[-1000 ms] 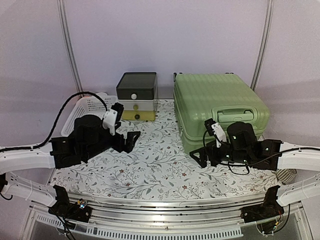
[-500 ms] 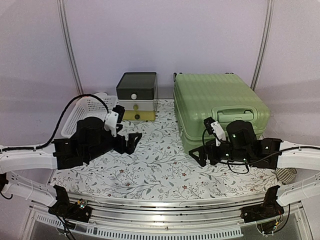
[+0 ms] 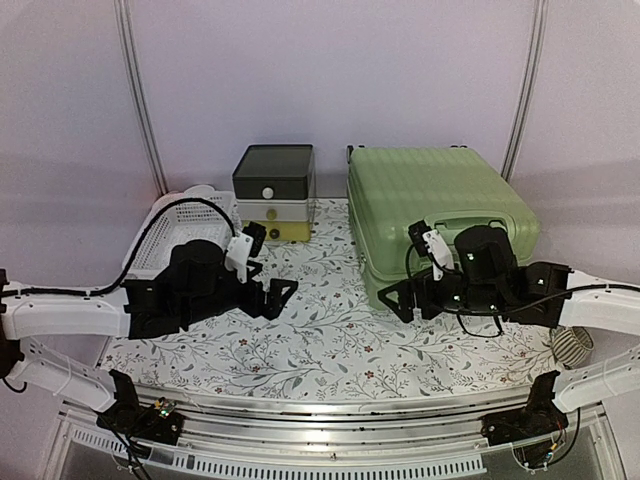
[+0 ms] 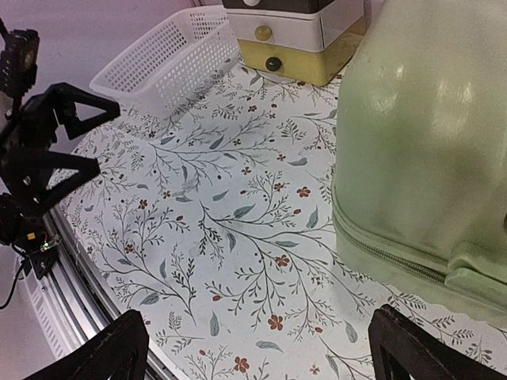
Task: Open, take out, and arrange the luggage
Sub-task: Pick up the zipper from the luggage.
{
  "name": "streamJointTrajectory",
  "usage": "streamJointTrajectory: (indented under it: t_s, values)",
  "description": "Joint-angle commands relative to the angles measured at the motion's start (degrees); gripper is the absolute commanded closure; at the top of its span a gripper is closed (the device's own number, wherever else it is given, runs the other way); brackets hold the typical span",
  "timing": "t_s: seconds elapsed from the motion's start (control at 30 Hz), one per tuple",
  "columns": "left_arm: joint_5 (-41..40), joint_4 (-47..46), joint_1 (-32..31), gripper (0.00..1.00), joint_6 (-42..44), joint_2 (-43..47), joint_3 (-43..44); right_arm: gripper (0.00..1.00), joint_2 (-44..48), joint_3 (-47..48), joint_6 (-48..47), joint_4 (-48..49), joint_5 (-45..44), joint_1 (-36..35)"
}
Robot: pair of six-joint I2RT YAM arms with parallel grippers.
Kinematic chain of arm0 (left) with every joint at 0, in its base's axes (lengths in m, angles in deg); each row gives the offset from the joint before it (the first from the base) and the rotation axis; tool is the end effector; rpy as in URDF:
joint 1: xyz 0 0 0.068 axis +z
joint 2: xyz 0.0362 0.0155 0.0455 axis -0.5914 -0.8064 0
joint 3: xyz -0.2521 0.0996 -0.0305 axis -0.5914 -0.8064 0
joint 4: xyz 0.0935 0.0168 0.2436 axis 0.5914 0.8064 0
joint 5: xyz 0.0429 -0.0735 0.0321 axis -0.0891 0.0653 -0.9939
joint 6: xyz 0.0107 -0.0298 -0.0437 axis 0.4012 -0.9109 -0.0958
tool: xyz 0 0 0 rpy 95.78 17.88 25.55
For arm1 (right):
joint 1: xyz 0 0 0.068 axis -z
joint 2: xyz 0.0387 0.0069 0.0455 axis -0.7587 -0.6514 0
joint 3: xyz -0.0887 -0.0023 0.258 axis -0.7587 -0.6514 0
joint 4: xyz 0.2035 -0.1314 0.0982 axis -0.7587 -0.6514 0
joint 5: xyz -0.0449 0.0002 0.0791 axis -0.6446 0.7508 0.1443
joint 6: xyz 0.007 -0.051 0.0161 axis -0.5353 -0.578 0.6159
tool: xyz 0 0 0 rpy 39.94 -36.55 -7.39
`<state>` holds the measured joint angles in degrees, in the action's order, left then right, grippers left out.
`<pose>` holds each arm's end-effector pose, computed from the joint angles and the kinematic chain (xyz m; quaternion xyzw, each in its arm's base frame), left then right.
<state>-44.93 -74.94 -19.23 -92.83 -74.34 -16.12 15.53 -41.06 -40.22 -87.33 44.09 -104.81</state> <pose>0.1571 -0.2119 0.2499 0.1967 0.8007 -0.2433 0.5109 0.1413 0.1970 0.2790 -0.2386 0.8364 0.2534 0.4234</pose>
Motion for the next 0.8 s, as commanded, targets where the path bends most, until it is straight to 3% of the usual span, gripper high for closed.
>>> streamJointTrajectory:
  t_s: [0.0, 0.77]
  values:
    - [4.2, -2.8, 0.4, 0.02, -0.9, -3.5, 0.9, 0.01, -1.1, 5.5, 0.3, -5.3, -2.3, 0.2]
    - [10.8, -6.7, 0.4, 0.02, -1.1, -5.2, -0.2, 0.01, -3.5, 14.4, 0.2, -13.6, -5.6, 0.2]
